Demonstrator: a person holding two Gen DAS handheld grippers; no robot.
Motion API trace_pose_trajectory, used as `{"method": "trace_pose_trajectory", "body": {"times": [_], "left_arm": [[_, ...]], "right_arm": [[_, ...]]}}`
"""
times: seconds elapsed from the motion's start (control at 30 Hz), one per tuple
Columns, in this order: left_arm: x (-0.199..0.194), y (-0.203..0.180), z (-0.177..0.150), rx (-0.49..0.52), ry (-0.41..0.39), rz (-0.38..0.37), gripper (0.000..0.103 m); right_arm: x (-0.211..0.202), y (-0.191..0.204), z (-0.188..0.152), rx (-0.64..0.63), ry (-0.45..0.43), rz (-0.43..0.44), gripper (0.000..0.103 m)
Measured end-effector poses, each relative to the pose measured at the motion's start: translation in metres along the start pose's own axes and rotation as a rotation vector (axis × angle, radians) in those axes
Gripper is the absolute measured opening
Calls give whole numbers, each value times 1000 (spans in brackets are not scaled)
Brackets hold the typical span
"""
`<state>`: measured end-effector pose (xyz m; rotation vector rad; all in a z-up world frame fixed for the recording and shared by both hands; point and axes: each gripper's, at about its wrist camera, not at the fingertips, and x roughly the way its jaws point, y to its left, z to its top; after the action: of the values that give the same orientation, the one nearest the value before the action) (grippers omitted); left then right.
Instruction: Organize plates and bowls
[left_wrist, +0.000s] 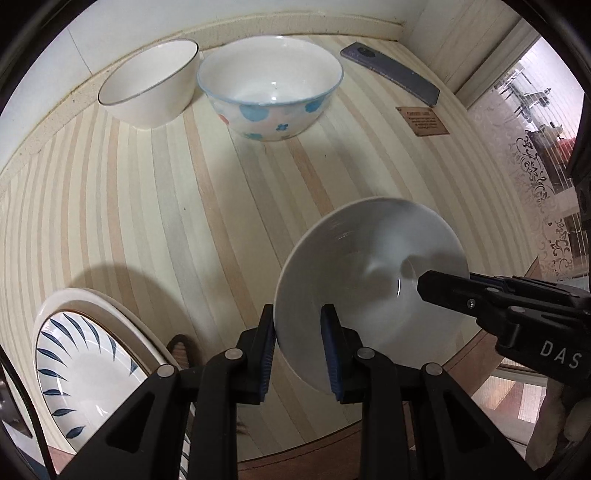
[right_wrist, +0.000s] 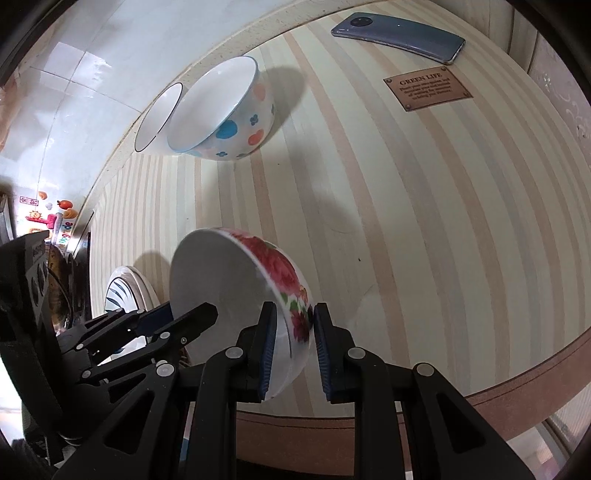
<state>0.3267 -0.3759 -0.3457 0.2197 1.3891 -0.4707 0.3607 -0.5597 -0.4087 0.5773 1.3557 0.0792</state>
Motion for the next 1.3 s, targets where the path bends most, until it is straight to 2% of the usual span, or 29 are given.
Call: {"method": "trace_pose_trajectory", "body": {"times": [0.2, 0.33, 0.37, 0.47, 0.5, 0.63, 0.77, 0.83, 0.87, 0.9, 0.93, 0.97, 1.03, 1.2, 1.3], "left_arm": [[-5, 3, -1, -14, 10, -14, 22], [-45, 15, 13, -54, -62, -30, 23], [-54, 20, 21, -72, -85, -28, 23], [-69, 40, 48, -139, -147, -39, 28], [-69, 48, 61, -165, -159, -33, 28], [-51, 71, 98, -243, -143, -38, 28], [-22, 76, 129, -243, -117, -15, 28], [-9, 77, 136, -247, -95, -15, 28], [-3, 79, 140, -246, -86, -8, 28], [1, 80, 144, -244, -82, -1, 28], [5, 80, 146, -240, -84, 2, 27], [8, 79, 149, -233, -88, 5, 21], [10, 79, 151, -230, -94, 1, 18], [9, 80, 150, -243, -105, -16, 17], [6, 75, 148, -227, -114, 1, 17]], "right_arm": [[-6, -6, 6, 14, 25, 2, 24], [-38, -15, 23, 46, -6, 44, 24], [-45, -11, 31, 40, -16, 50, 27], [-62, -3, 62, 42, -69, 95, 49], [-63, 1, 73, 34, -86, 98, 52], [-47, 13, 119, 29, -118, 85, 52], [1, 13, 156, 79, -55, 98, 52], [19, 11, 165, 93, -32, 125, 51], [25, 10, 167, 99, -24, 136, 45], [35, 9, 170, 110, -4, 150, 34], [41, 8, 172, 114, 7, 159, 29], [47, 8, 175, 114, 12, 165, 22], [49, 10, 176, 101, 0, 147, 20], [44, 17, 176, 62, -13, 113, 18], [42, 19, 177, 50, -11, 109, 18]]}}
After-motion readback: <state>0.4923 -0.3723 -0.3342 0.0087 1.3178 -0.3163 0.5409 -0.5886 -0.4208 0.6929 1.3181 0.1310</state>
